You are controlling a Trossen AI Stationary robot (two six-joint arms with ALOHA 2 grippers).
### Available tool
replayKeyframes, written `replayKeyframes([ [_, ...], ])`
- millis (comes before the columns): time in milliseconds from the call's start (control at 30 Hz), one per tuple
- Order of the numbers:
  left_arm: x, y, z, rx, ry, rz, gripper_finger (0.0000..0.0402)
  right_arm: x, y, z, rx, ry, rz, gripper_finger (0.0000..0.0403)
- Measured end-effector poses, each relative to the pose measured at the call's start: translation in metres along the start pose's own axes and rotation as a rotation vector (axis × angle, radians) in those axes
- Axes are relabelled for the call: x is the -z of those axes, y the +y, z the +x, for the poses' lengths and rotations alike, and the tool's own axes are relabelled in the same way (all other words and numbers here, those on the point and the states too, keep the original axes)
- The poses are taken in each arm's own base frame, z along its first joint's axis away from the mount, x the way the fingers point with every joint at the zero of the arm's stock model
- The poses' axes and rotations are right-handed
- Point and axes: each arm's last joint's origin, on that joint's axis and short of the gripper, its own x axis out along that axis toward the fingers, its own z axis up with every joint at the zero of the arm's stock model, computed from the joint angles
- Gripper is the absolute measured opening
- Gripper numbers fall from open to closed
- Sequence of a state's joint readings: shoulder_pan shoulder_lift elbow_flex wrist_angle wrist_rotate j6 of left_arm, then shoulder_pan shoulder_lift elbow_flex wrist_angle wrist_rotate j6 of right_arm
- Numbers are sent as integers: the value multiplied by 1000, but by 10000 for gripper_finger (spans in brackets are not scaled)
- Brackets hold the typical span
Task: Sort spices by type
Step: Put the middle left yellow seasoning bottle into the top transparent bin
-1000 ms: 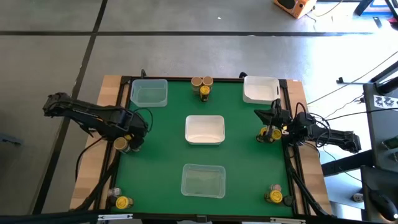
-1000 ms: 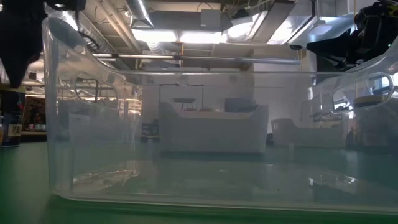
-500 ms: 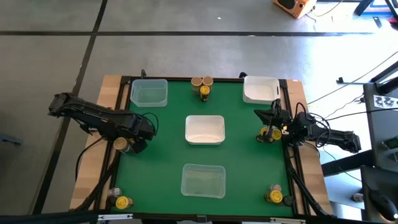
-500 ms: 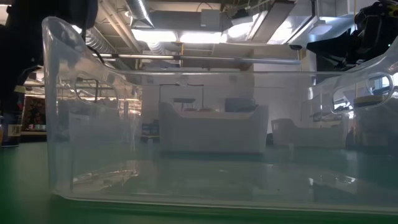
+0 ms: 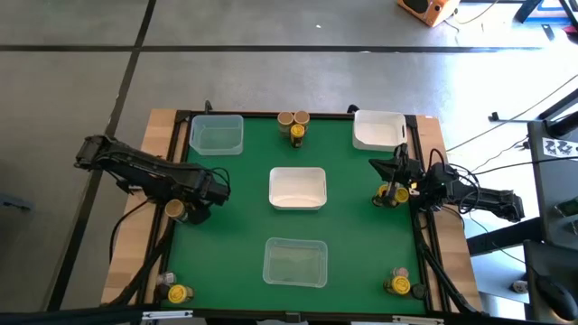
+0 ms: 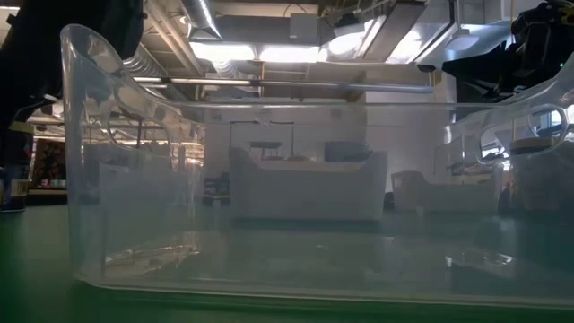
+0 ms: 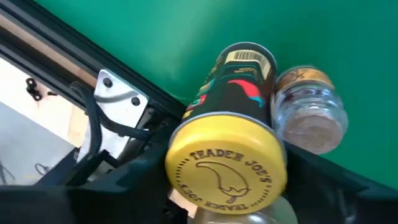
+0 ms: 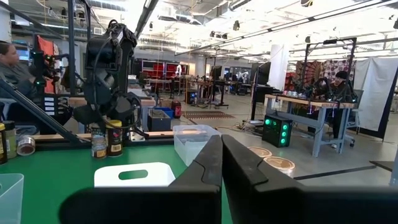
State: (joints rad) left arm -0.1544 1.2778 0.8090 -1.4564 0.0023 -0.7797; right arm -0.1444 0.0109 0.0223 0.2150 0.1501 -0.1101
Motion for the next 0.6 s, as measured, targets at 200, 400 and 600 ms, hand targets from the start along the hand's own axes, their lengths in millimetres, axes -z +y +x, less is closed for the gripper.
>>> replayKeyframes([
  [200,0,0,0,-6,-4,30,219,0,0,0,0,0,0,8],
  [400,-3,4,-11,-4,-35,27,219,-1,0,0,1,-5,1,8],
  [600,-8,16,-46,-26,-118,13,226,-1,0,0,2,-15,2,8],
])
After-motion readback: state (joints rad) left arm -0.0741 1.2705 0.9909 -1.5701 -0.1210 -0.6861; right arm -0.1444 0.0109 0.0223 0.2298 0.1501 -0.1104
